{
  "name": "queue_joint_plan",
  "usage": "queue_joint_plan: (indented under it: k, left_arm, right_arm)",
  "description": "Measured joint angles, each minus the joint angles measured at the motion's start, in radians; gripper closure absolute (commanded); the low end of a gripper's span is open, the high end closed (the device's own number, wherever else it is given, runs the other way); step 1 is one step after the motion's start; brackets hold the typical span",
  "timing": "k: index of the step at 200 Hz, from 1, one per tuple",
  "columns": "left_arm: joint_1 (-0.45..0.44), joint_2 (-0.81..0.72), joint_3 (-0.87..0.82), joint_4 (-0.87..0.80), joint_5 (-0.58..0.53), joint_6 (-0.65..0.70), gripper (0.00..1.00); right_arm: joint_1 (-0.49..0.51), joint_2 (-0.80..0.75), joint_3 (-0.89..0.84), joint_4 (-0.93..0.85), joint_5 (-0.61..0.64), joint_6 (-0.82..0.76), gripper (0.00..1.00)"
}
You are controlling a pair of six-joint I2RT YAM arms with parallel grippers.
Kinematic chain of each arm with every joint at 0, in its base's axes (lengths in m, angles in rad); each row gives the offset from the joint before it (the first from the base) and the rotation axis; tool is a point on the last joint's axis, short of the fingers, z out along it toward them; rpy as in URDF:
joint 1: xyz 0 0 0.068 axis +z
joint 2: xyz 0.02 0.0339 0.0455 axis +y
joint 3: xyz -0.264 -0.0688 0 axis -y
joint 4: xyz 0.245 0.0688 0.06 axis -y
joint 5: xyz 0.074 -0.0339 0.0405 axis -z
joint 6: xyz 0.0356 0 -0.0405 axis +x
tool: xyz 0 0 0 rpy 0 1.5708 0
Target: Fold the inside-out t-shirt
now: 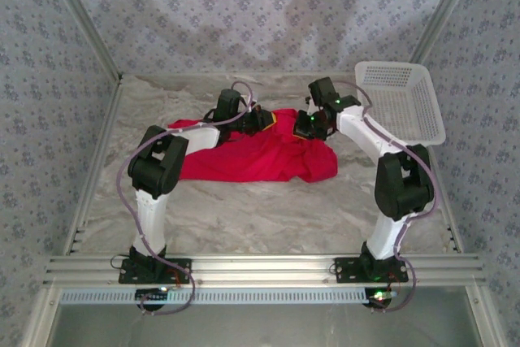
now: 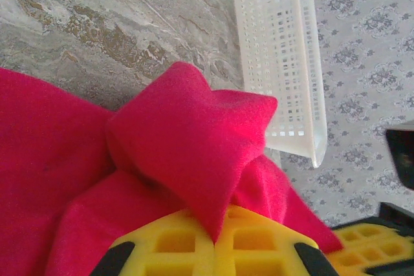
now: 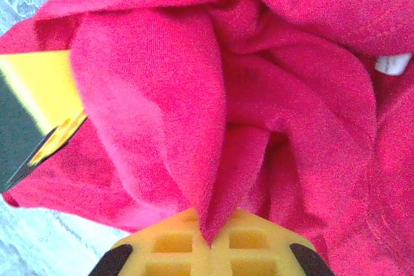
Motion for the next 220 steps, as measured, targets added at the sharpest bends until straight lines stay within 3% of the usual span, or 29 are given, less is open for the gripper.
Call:
queue_joint_plan:
  k: [72, 120, 131, 164, 186, 204, 220]
  left_arm:
    - [-0.016, -0.003, 0.117, -0.037, 0.034, 0.028, 1.00]
    - [-0.041, -0.013, 0.147, -0.040, 0.037, 0.035, 1.00]
    - [-0.039, -0.013, 0.147, -0.050, 0.024, 0.039, 1.00]
    - [-0.029, -0.013, 0.140, -0.113, -0.029, 0.060, 1.00]
    - [-0.025, -0.013, 0.135, -0.131, -0.046, 0.061, 1.00]
    - [-0.028, -0.013, 0.135, -0.130, -0.049, 0.060, 1.00]
    - [-0.032, -0.013, 0.135, -0.130, -0.049, 0.059, 1.00]
  right_arm:
    - [-0.059, -0.204, 0.195, -0.114, -0.147, 0.045, 1.00]
    - [-0.128, -0.195, 0.211, -0.080, -0.244, 0.105, 1.00]
    - [-0.159, -0.165, 0.209, -0.053, -0.241, 0.118, 0.77]
    - [-0.233, 0.033, 0.259, -0.039, -0.124, 0.105, 0.61]
    - [-0.216, 0.078, 0.204, -0.043, -0.034, 0.076, 0.64]
    - [-0.165, 0.045, 0.126, -0.035, 0.017, 0.051, 0.74]
    - [-0.117, 0.003, 0.064, -0.023, 0.038, 0.019, 0.76]
